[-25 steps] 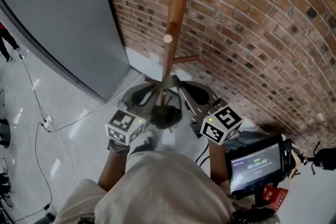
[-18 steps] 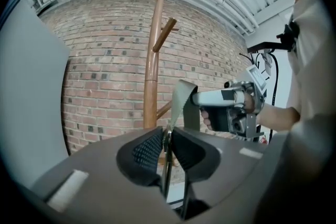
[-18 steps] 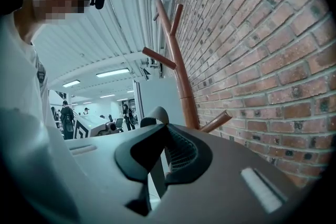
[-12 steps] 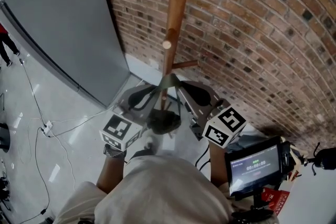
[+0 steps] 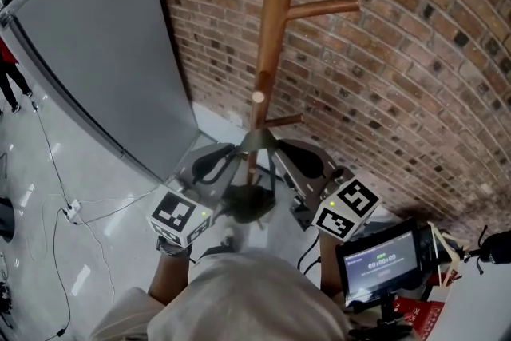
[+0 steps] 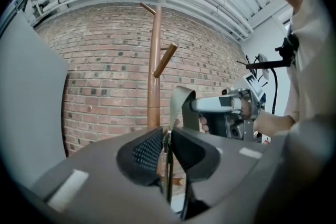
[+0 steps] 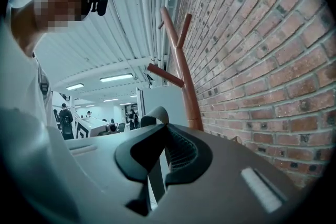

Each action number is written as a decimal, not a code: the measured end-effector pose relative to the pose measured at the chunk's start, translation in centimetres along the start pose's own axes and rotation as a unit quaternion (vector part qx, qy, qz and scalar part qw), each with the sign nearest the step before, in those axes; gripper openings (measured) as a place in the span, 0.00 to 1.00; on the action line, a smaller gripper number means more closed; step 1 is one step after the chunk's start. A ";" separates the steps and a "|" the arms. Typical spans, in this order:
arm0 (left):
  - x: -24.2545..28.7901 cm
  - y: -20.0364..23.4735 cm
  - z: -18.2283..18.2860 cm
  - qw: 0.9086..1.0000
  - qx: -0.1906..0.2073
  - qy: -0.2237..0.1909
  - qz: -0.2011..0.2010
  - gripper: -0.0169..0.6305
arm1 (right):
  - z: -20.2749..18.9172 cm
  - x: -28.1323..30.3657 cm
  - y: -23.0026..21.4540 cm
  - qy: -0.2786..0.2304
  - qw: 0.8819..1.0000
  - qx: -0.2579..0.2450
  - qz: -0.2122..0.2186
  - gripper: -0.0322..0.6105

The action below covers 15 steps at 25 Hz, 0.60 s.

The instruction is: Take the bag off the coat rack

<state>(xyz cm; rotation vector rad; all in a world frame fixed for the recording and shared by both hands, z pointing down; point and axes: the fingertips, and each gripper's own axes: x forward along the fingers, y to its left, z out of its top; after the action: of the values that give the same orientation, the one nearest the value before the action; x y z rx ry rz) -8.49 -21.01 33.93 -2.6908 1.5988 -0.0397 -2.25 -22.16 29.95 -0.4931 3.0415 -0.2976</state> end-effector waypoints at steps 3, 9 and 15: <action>0.1 0.1 0.5 1.000 0.003 -0.007 -0.001 0.11 | 0.4 0.0 -0.2 -0.004 1.000 0.011 0.001 0.06; 0.2 0.6 1.0 1.000 0.003 -0.012 -0.006 0.11 | 0.9 0.2 -0.1 -0.009 1.000 0.007 0.002 0.06; 0.3 0.9 1.3 1.000 0.004 -0.016 -0.008 0.11 | 0.9 0.4 -0.5 -0.003 1.000 0.006 -0.011 0.06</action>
<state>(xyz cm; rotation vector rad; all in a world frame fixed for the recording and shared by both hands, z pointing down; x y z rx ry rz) -9.07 -21.65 32.60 -2.6844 1.5660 -0.0035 -2.43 -22.91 29.16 -0.5250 3.0290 -0.3144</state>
